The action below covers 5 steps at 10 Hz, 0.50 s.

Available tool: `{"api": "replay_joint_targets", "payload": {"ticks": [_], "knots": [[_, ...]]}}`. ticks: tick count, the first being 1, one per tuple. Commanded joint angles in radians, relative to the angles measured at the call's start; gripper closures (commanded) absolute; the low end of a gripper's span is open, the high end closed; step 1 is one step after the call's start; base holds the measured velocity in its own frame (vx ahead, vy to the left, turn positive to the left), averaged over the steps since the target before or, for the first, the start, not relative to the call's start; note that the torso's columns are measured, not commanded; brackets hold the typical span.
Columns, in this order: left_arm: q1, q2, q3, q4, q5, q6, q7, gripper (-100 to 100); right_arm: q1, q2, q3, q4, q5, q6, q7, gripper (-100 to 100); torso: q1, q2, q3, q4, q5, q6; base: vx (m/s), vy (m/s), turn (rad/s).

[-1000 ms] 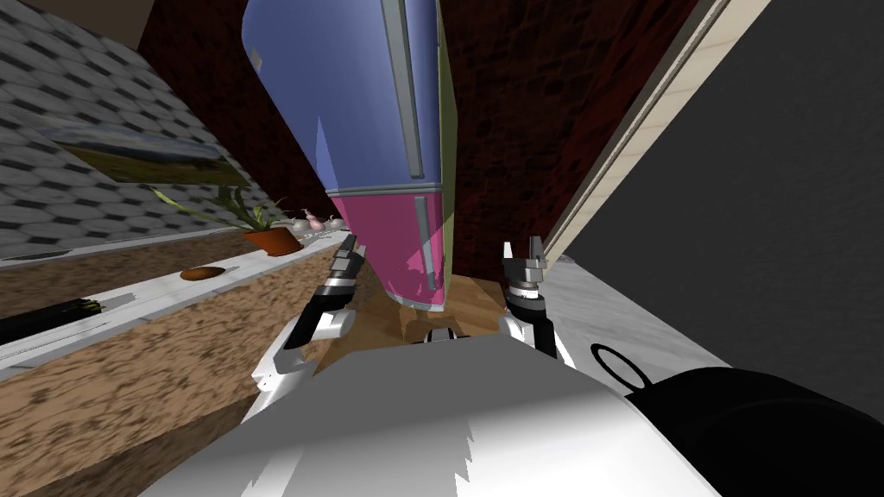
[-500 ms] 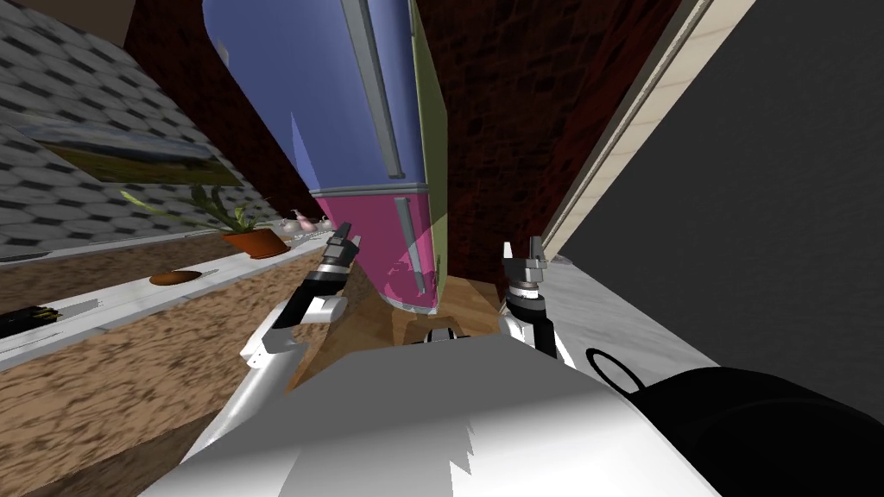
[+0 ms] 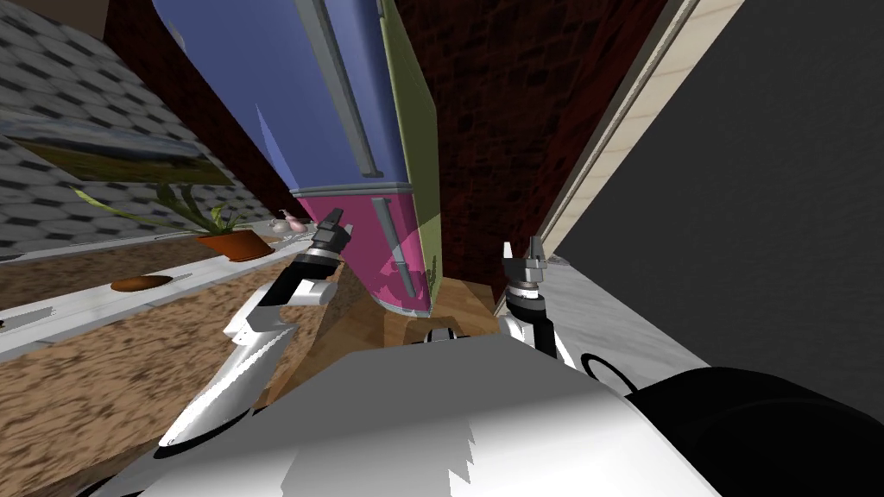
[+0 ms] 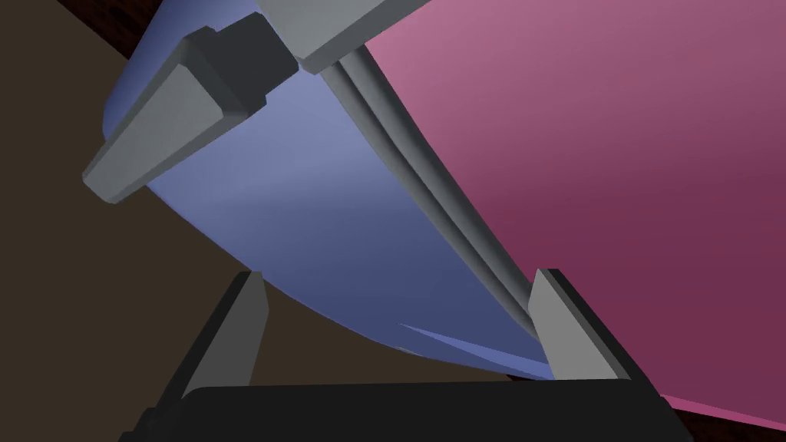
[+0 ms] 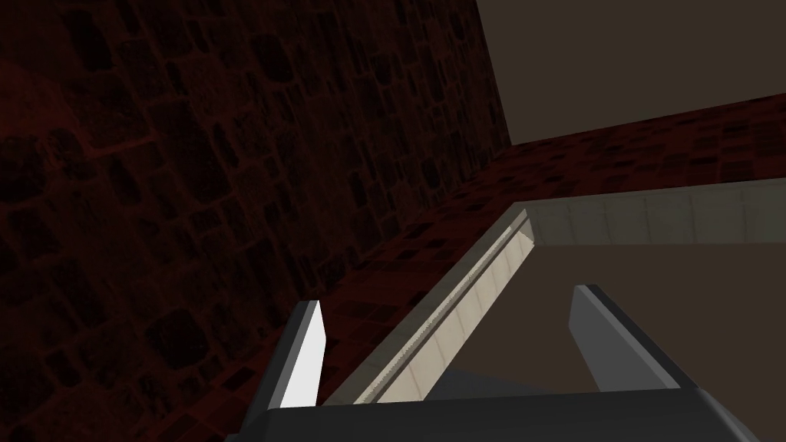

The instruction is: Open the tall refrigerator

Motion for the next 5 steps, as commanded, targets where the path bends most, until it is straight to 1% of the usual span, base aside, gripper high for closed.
{"api": "replay_joint_targets", "payload": {"ticks": [1, 2, 3, 5], "knots": [[-0.060, 0.071, 0.031, 0.028, 0.035, 0.046, 0.009, -100, 0.000, 0.000, 0.000, 0.000, 0.000, 0.000, 0.000, 0, 0.000, -0.001, -0.001, 0.000, 0.000, 0.000, 0.044, -0.177, -0.002], [-0.082, 0.096, 0.042, 0.039, 0.048, 0.061, 0.012, -100, 0.000, 0.000, 0.000, 0.000, 0.000, 0.000, 0.000, 0, 0.001, 0.000, 0.000, 0.000, 0.000, 0.000, 0.041, -0.156, -0.001], [-0.082, 0.096, 0.042, 0.039, 0.048, 0.061, 0.012, -100, 0.000, 0.000, 0.000, 0.000, 0.000, 0.000, 0.000, 0, 0.003, 0.000, 0.000, 0.000, 0.001, 0.000, 0.035, -0.106, 0.001], [-0.123, 0.145, 0.060, 0.059, 0.070, 0.088, 0.017, -100, 0.000, 0.000, 0.000, 0.000, 0.000, 0.000, 0.000, 0, 0.004, -0.001, 0.000, 0.000, 0.001, 0.000, 0.034, -0.102, -0.002]]}}
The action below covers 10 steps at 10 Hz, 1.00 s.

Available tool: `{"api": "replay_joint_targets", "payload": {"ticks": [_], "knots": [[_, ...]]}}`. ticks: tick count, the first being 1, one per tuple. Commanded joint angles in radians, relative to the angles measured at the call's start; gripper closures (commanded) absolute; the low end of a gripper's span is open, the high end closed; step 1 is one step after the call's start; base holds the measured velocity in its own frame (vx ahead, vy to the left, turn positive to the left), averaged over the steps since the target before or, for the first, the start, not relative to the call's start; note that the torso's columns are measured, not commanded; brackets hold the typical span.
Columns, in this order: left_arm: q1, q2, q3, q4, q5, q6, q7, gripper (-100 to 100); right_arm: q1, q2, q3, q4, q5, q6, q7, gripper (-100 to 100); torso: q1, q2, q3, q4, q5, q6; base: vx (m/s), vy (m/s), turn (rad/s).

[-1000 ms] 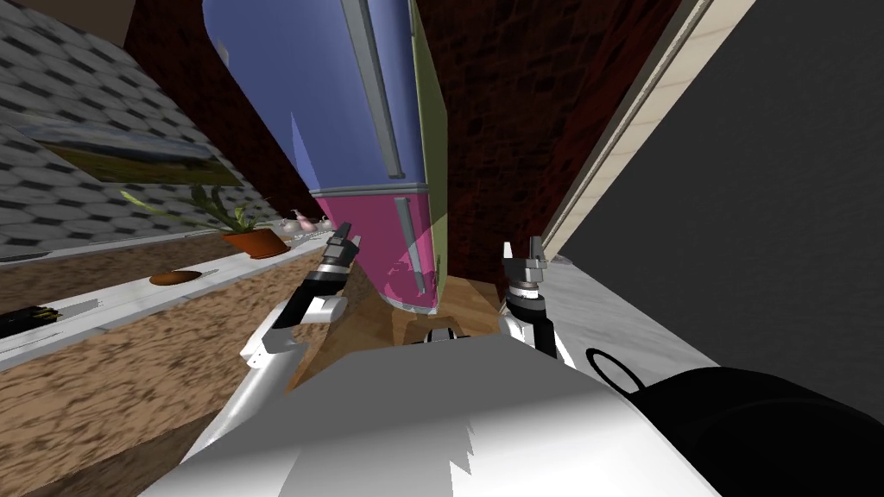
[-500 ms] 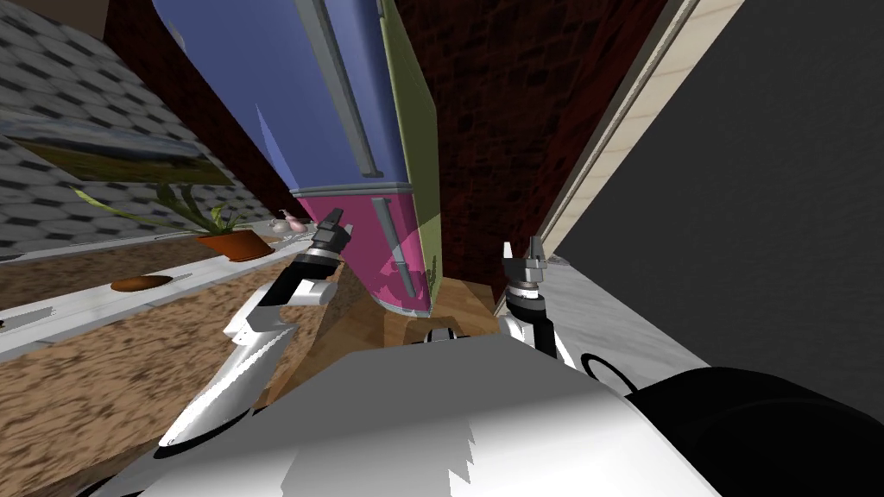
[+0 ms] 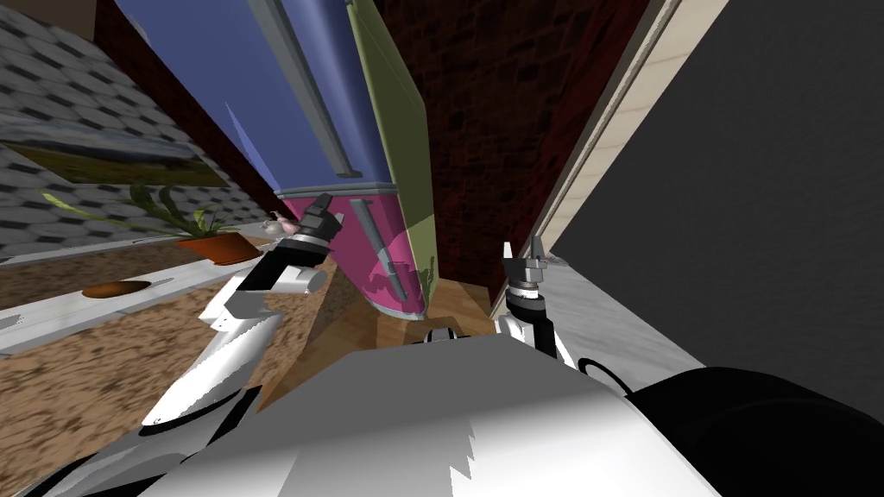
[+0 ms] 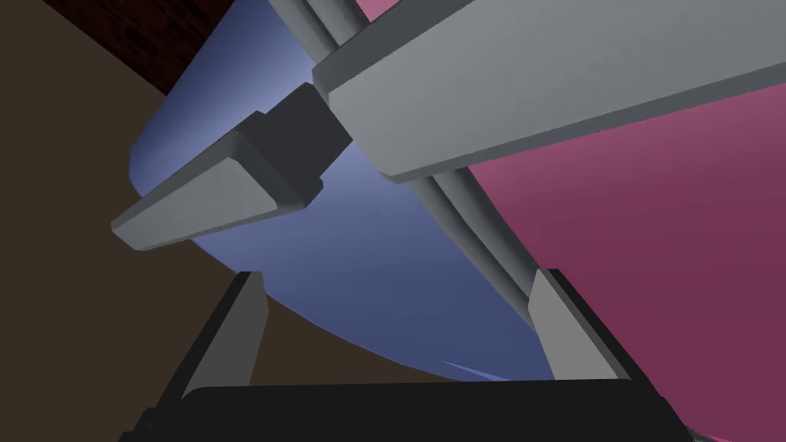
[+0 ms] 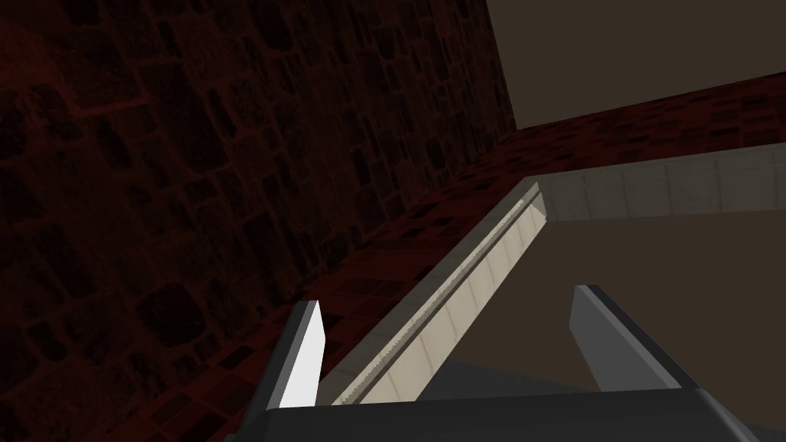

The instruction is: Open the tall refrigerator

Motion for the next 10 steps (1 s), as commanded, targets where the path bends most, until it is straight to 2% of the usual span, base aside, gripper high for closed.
{"api": "replay_joint_targets", "payload": {"ticks": [1, 3, 5, 6, 7, 8, 9, 10], "knots": [[-0.049, 0.066, 0.025, 0.030, 0.030, 0.030, 0.010, -100, 0.000, 0.000, 0.000, 0.000, 0.000, 0.000, 0.000, 0, -0.002, 0.000, 0.000, 0.000, -0.001, 0.000, 0.039, -0.114, -0.001], [-0.093, 0.120, 0.045, 0.050, 0.055, 0.060, 0.015, -100, 0.000, 0.000, 0.000, 0.000, 0.000, 0.000, 0.000, 0, -0.004, -0.001, 0.000, 0.000, -0.001, 0.000, 0.056, -0.130, 0.000], [-0.120, 0.149, 0.058, 0.062, 0.070, 0.078, 0.018, -100, 0.000, 0.000, 0.000, 0.000, 0.000, 0.000, 0.000, 0, -0.005, -0.001, -0.001, 0.000, -0.002, 0.000, 0.050, -0.146, 0.016], [-0.127, 0.155, 0.061, 0.065, 0.074, 0.082, 0.019, -100, 0.000, 0.000, 0.000, 0.000, 0.000, 0.000, 0.000, 0, -0.006, 0.001, 0.000, 0.001, -0.004, 0.003, 0.007, -0.082, 0.017], [-0.113, 0.154, 0.063, 0.067, 0.074, 0.078, 0.021, -100, 0.000, 0.000, 0.000, 0.000, 0.000, 0.000, 0.000, 0, -0.008, 0.002, 0.001, 0.002, -0.005, 0.004, 0.001, -0.020, 0.019], [-0.127, 0.178, 0.079, 0.066, 0.090, 0.110, 0.032, -100, 0.000, 0.000, 0.000, 0.000, 0.000, 0.000, 0.000, 0, -0.007, 0.002, 0.001, 0.001, -0.005, 0.004, 0.062, 0.010, 0.009], [-0.132, 0.186, 0.084, 0.064, 0.095, 0.120, 0.036, -100, 0.000, 0.000, 0.000, 0.000, 0.000, 0.000, 0.000, 0, -0.006, -0.001, -0.001, 0.000, -0.003, 0.002, 0.090, 0.008, -0.001], [-0.127, 0.180, 0.079, 0.069, 0.091, 0.105, 0.032, -100, 0.000, 0.000, 0.000, 0.000, 0.000, 0.000, 0.000, 0, -0.004, -0.003, -0.002, -0.001, -0.002, 0.001, 0.035, 0.000, 0.014]]}}
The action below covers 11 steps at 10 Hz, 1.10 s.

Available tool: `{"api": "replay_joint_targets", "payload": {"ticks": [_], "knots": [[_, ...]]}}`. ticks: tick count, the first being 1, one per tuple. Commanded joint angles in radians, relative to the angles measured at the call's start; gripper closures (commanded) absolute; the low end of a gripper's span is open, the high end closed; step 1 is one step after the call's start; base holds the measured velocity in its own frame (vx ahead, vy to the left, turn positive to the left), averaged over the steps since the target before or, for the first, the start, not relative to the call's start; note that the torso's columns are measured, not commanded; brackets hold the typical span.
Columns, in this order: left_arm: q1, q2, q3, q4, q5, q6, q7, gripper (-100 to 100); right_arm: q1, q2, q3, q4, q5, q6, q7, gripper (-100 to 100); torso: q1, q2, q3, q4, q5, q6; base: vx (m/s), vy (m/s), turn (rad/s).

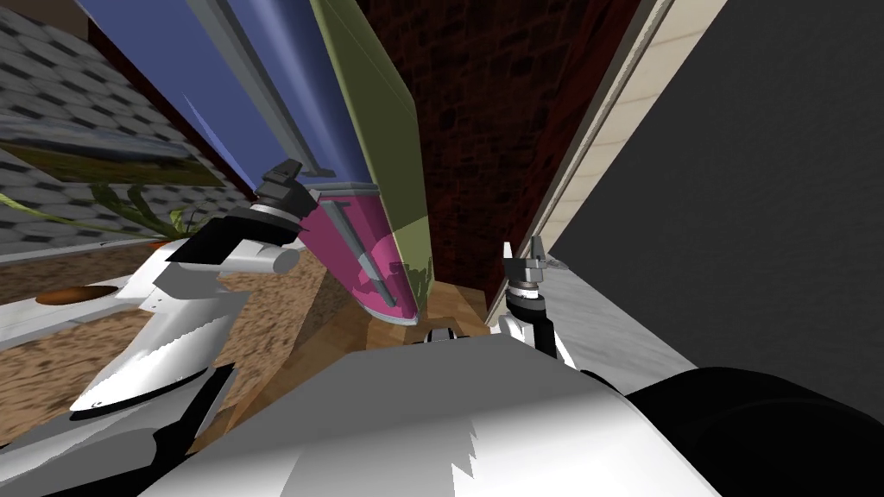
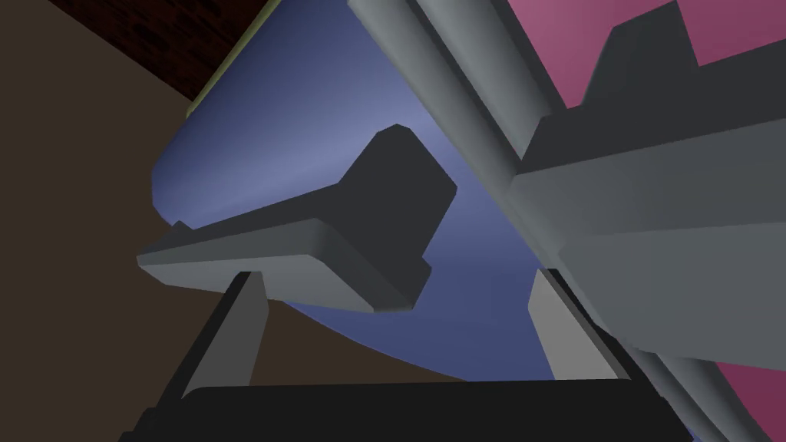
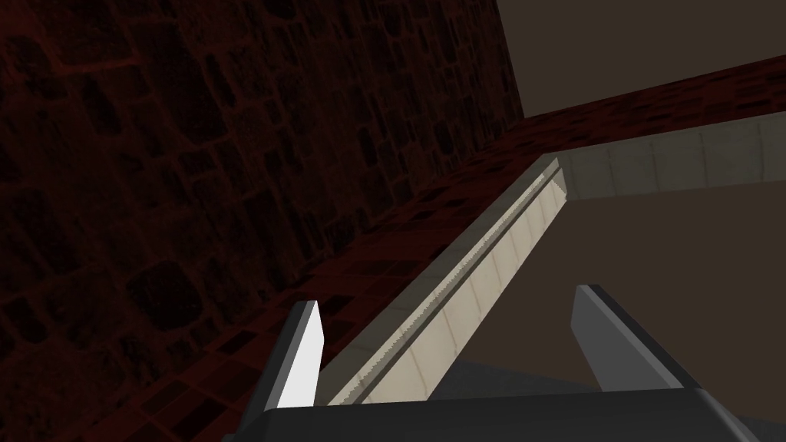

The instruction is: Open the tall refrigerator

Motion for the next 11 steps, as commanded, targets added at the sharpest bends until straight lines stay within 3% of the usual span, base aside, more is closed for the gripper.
{"api": "replay_joint_targets", "payload": {"ticks": [1, 3, 5, 11], "knots": [[0.014, -0.025, -0.014, 0.002, -0.017, -0.025, -0.011, 100, 0.000, 0.000, 0.000, 0.000, 0.000, 0.000, 0.000, 0, 0.001, 0.001, 0.000, 0.000, 0.001, 0.001, -0.060, -0.010, 0.006], [0.014, -0.002, -0.011, -0.022, 0.010, -0.018, 0.007, 100, 0.000, 0.000, 0.000, 0.000, 0.000, 0.000, 0.000, 0, -0.001, 0.003, 0.002, 0.001, 0.000, 0.000, -0.045, 0.059, 0.000], [0.019, 0.006, -0.016, -0.048, 0.028, -0.022, 0.019, 100, 0.000, 0.000, 0.000, 0.000, 0.000, 0.000, 0.000, 0, 0.013, 0.005, 0.003, 0.001, 0.004, -0.001, -0.100, 0.256, -0.010], [0.052, 0.050, -0.050, -0.205, 0.134, -0.045, 0.087, 100, 0.000, -0.001, -0.001, 0.000, 0.000, 0.000, 0.000, 0, 0.002, 0.003, 0.002, 0.001, 0.001, -0.001, -0.163, 0.350, -0.003]]}}
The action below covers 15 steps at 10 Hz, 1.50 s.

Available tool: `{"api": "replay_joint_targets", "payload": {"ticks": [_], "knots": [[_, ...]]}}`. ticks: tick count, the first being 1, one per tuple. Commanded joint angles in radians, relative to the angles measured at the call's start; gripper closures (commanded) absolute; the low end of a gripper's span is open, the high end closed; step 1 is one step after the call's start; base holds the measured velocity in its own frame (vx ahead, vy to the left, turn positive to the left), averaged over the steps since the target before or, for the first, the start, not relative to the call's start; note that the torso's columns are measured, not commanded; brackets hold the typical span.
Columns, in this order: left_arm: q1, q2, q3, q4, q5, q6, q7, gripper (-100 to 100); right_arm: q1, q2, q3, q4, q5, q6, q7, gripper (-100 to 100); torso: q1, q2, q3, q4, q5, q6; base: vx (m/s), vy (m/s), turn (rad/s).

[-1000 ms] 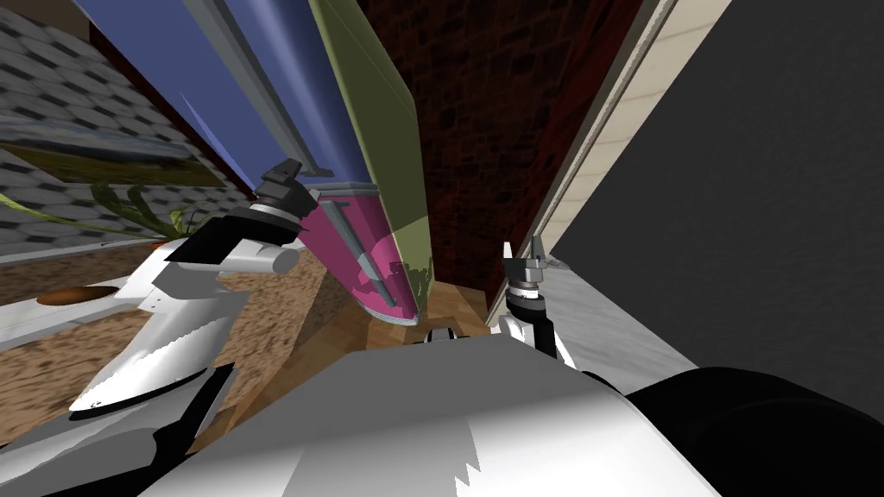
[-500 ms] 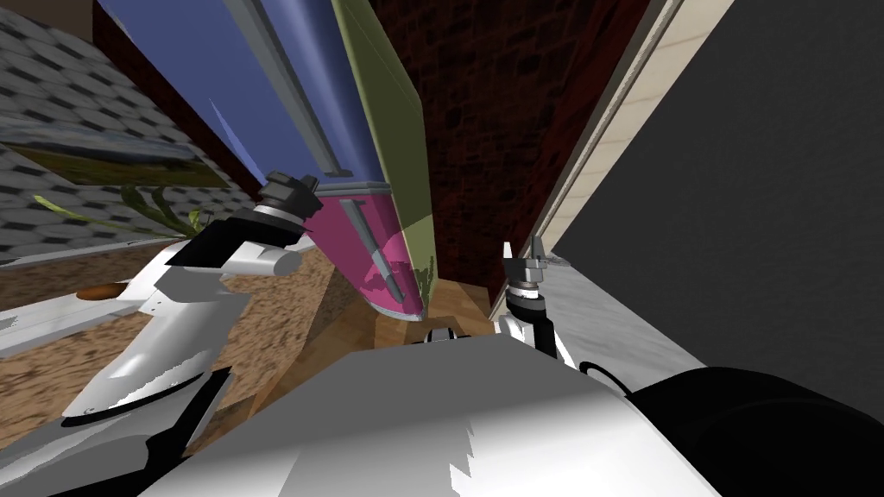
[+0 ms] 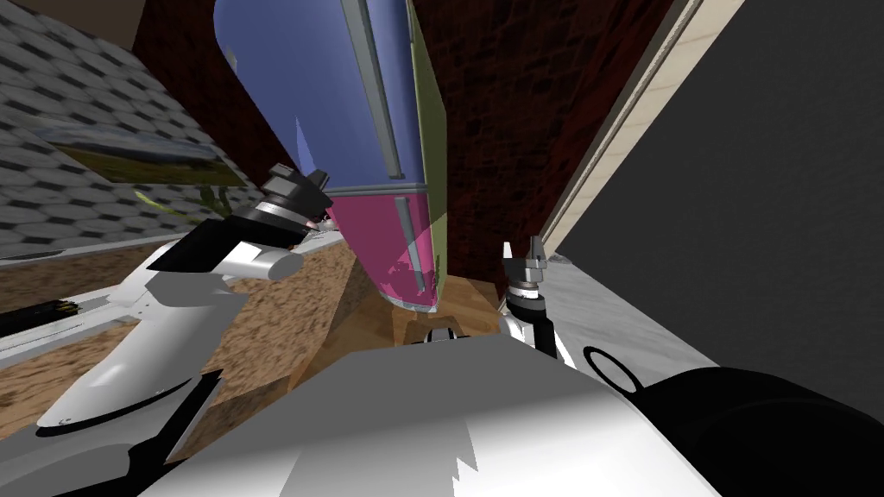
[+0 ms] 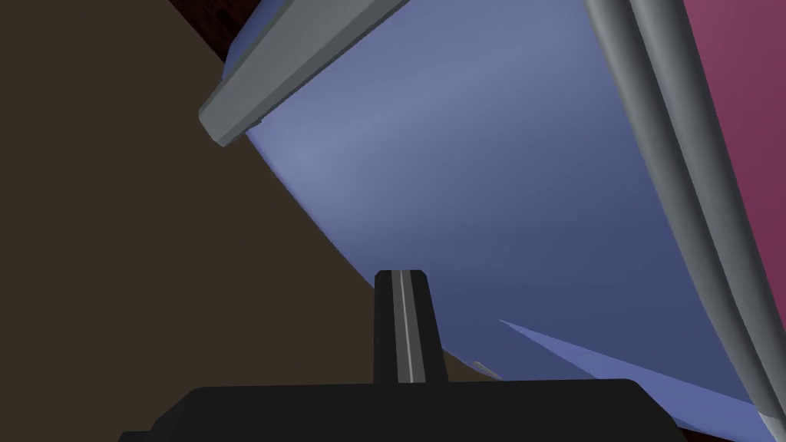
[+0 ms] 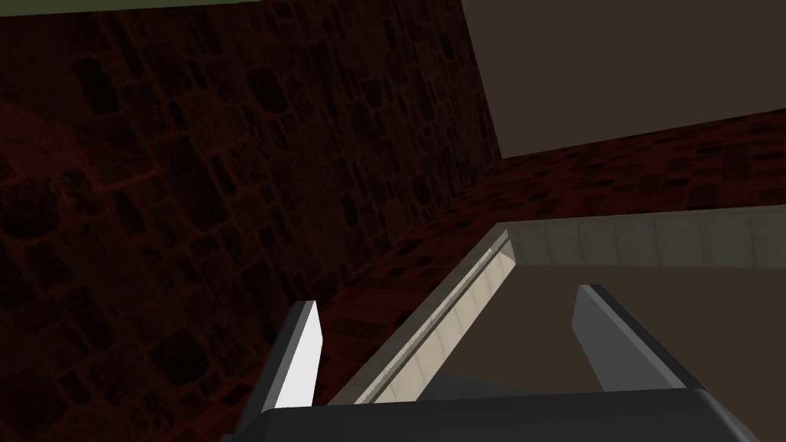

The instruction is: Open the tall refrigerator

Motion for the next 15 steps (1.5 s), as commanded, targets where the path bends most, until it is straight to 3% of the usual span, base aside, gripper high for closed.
{"api": "replay_joint_targets", "payload": {"ticks": [1, 2, 3, 4, 5, 10, 15], "knots": [[0.018, 0.022, -0.011, -0.071, 0.048, -0.010, 0.033, 100, 0.000, 0.000, 0.000, 0.000, 0.000, 0.000, 0.000, 0, -0.003, 0.000, 0.000, 0.000, -0.001, 0.000, -0.171, 0.323, 0.001], [0.024, 0.029, -0.017, -0.097, 0.066, -0.014, 0.045, 100, 0.000, 0.000, 0.000, 0.000, 0.000, 0.000, 0.000, 0, -0.003, 0.000, 0.000, 0.000, -0.001, 0.000, -0.176, 0.333, -0.004], [0.020, 0.020, -0.019, -0.078, 0.051, -0.016, 0.033, 100, 0.000, 0.000, 0.000, 0.000, 0.000, 0.000, 0.000, 0, -0.002, 0.000, 0.000, 0.000, -0.001, 0.000, -0.082, 0.153, -0.013], [0.006, 0.028, -0.015, -0.062, 0.060, 0.011, 0.045, -100, 0.000, 0.000, 0.000, 0.000, 0.000, 0.000, 0.000, 0, -0.010, -0.005, -0.003, -0.001, -0.003, 0.000, 0.060, -0.098, -0.044], [-0.001, 0.031, -0.013, -0.051, 0.063, 0.023, 0.050, -100, 0.000, 0.001, 0.001, 0.000, 0.000, 0.000, 0.000, 0, -0.020, -0.011, -0.007, -0.003, -0.006, 0.001, 0.124, -0.219, -0.036], [-0.043, 0.048, -0.002, 0.014, 0.082, 0.099, 0.078, -100, 0.000, 0.001, 0.001, 0.000, 0.000, 0.000, 0.000, 0, 0.006, 0.001, 0.001, 0.001, 0.002, 0.000, 0.109, -0.217, -0.031], [-0.087, 0.066, 0.010, 0.081, 0.101, 0.178, 0.108, -100, 0.001, 0.001, 0.001, 0.000, 0.000, 0.000, 0.000, 0, 0.001, -0.001, 0.000, 0.000, 0.000, 0.000, 0.099, -0.205, -0.032]]}}
